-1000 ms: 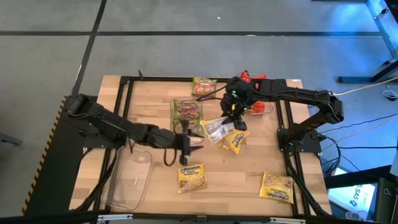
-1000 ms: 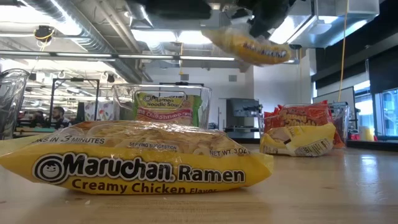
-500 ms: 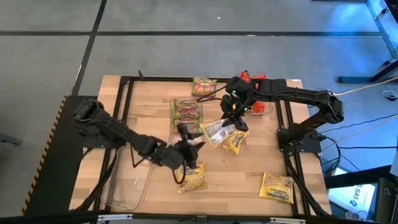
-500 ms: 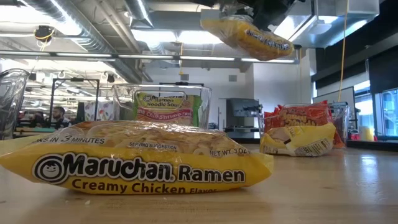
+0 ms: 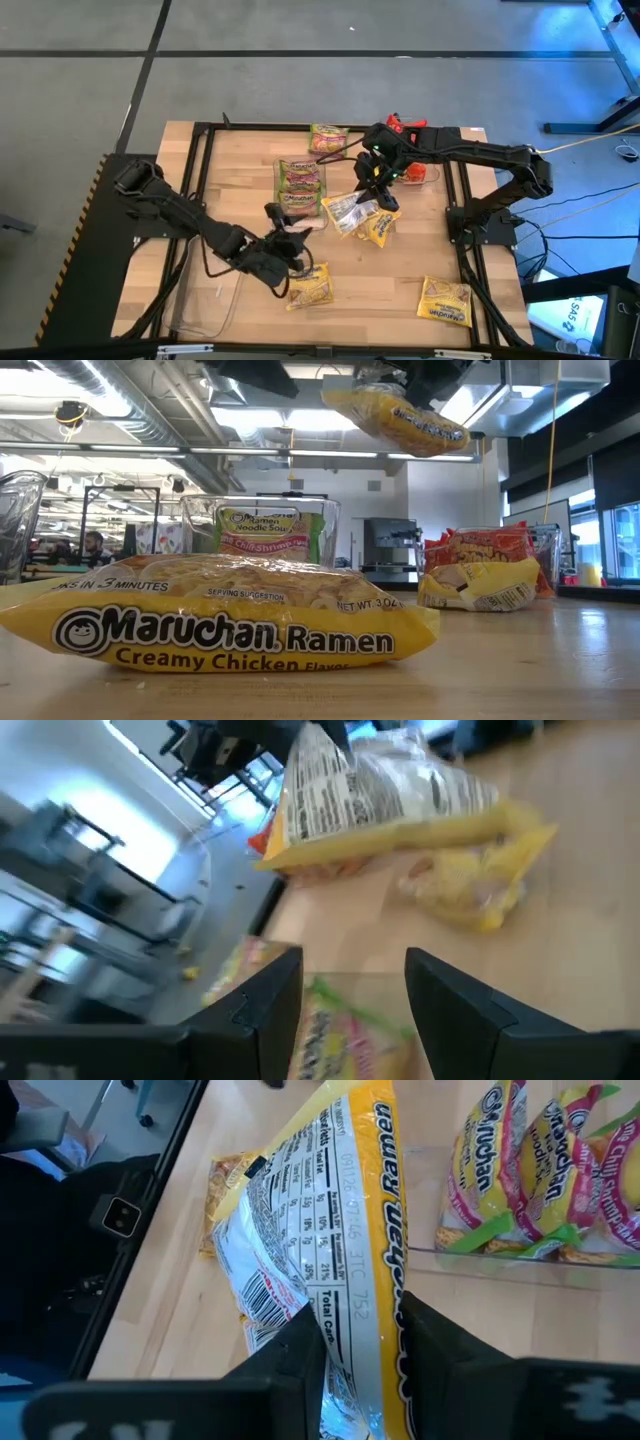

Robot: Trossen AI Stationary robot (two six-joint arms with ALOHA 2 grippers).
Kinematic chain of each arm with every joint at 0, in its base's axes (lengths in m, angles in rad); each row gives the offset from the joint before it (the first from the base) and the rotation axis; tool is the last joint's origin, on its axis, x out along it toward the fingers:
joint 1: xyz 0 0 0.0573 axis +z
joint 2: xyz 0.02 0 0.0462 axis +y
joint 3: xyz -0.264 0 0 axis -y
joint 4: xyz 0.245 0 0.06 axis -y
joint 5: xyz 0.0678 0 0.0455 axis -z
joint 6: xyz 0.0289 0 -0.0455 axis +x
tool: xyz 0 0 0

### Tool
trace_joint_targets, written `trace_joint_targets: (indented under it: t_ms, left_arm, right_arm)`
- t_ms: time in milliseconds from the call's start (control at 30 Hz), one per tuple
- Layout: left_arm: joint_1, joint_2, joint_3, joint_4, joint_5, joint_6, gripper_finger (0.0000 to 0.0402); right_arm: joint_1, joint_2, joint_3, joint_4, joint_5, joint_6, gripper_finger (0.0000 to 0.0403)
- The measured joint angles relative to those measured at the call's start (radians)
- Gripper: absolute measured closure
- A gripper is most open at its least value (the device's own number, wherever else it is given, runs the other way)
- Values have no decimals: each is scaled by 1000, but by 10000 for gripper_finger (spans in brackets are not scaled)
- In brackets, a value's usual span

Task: Sort Maruchan noodles
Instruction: Put the yellow noodle pack into the bottom left transparent bin

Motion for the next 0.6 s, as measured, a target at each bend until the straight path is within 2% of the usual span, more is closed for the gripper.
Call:
trace_joint_targets:
  t_ms: [100,267,400,500,600]
  left_arm:
    - [3,-51,-52,-1,19,-84,230]
    - [27,-139,-170,96,115,-139,230]
    - [50,-236,-340,349,247,-104,230]
    - [71,-319,-474,597,380,-51,230]
    - [86,-391,-567,769,483,-33,230]
  right_arm:
    - [1,0,-4,21,16,0,320]
    - [32,0,-20,70,68,-1,320]
    - [61,2,-39,126,149,-4,320]
    - [81,1,-52,178,170,-4,320]
    - [105,1,-66,202,198,-4,320]
